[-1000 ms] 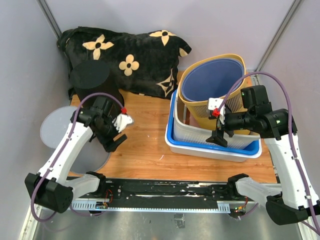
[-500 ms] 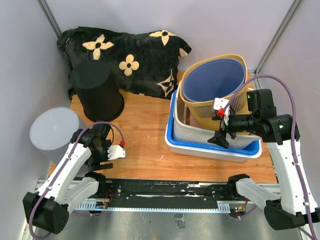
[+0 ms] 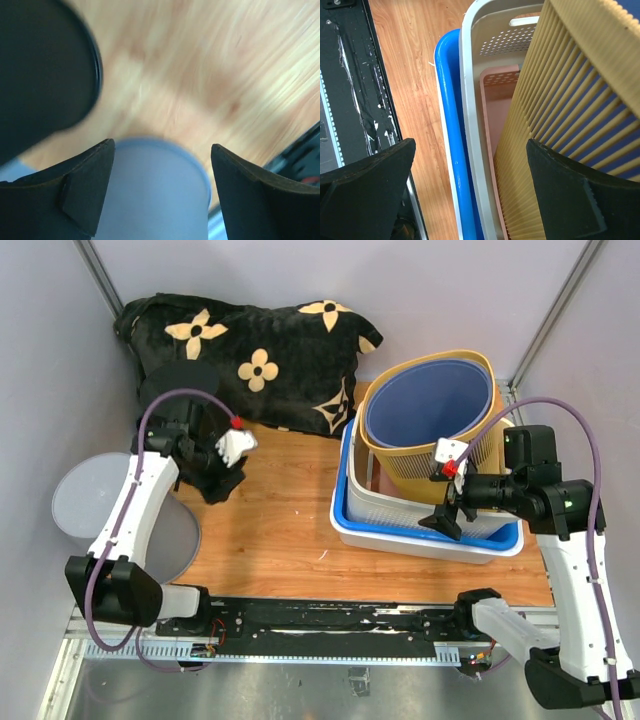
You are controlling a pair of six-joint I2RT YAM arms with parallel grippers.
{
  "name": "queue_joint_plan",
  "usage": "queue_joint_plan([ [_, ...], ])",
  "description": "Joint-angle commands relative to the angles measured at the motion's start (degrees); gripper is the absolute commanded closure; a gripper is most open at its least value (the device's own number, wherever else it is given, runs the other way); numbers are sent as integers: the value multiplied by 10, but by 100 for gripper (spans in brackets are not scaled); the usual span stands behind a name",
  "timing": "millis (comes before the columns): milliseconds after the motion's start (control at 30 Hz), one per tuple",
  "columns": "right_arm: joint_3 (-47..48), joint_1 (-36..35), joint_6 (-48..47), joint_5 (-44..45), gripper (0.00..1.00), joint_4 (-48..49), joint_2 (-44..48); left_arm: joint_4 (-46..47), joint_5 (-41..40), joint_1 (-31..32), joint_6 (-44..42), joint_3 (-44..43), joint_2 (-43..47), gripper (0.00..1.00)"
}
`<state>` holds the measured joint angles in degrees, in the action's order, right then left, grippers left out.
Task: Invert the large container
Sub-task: Move the container to the center of the board.
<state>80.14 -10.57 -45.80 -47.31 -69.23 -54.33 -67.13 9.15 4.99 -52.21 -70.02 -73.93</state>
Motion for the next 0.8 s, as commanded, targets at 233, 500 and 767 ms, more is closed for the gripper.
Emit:
queue_joint_plan([
  [233,19,88,20,-59,5,-4,-23,53,221,120,22,-157,-168,39],
  [500,23,141,25,-87,4,-4,-36,242,-8,104,173,-304,-339,36],
  [767,13,149,25,-86,5,-1,-32,341,-205,96,309,-449,-478,33],
])
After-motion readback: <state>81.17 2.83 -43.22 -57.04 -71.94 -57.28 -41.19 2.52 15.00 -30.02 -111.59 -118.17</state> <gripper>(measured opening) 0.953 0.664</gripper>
